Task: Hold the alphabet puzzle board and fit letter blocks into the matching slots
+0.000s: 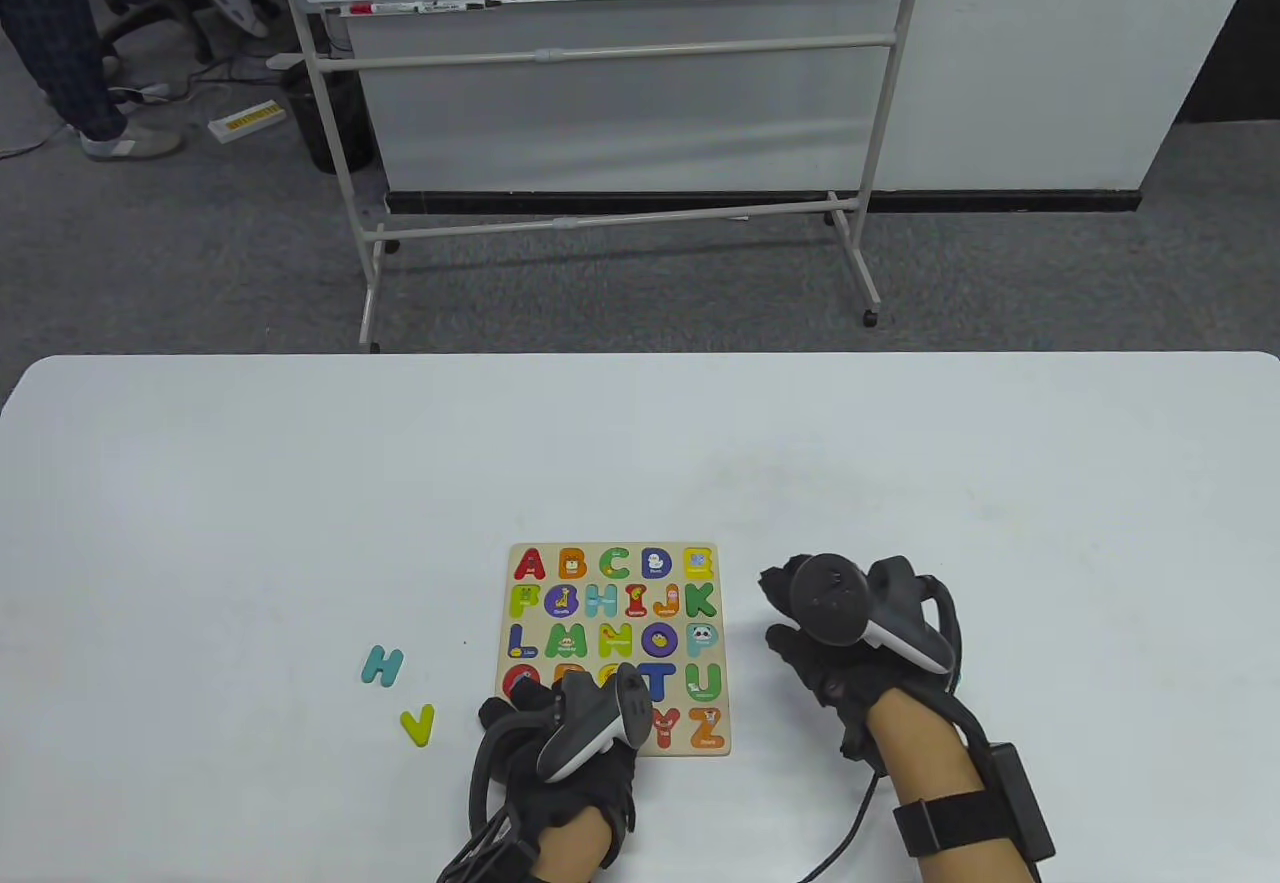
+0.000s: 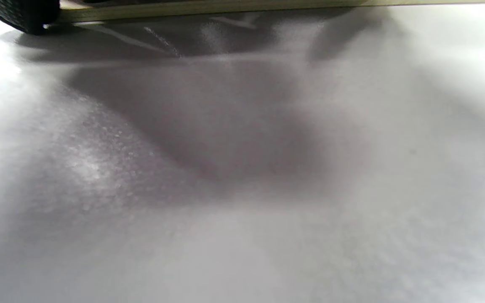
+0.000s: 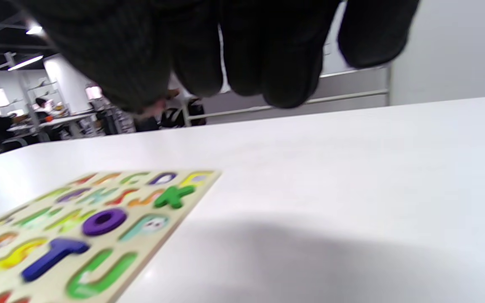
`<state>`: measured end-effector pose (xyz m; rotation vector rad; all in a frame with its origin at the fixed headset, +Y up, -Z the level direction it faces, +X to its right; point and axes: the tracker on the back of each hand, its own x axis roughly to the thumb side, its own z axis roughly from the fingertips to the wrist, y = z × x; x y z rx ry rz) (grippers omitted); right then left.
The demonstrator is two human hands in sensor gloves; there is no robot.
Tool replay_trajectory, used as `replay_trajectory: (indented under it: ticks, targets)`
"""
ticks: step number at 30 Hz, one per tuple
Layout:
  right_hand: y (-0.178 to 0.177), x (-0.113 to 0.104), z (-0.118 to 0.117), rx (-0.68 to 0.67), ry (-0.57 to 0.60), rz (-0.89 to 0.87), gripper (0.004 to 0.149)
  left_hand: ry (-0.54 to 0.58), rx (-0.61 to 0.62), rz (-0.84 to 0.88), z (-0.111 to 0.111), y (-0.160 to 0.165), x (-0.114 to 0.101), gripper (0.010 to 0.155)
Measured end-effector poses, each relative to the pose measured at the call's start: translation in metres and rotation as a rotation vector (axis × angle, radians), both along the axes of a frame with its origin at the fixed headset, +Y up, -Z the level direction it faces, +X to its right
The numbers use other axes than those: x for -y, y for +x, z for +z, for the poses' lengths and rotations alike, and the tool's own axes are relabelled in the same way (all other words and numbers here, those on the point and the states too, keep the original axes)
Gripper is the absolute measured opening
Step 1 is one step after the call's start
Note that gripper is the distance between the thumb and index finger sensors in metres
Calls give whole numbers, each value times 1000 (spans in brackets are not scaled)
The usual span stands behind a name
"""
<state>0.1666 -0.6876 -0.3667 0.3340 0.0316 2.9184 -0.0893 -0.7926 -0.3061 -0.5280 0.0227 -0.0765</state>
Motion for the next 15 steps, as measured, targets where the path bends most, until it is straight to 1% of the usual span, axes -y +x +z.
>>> replay_trajectory:
  ticks: [3, 5, 10, 15]
  targets:
    - [23, -2, 0, 93, -15, 17, 63, 1, 1, -2, 0, 0, 0, 84]
    - [39, 3, -1, 155, -54, 31, 63, 2, 2, -3, 0, 0, 0, 84]
    - [74, 28, 1, 271, -148, 158, 65, 2, 2, -4, 0, 0, 0, 84]
    - [94, 49, 5, 334, -205, 194, 68, 2, 2, -6, 0, 0, 0, 84]
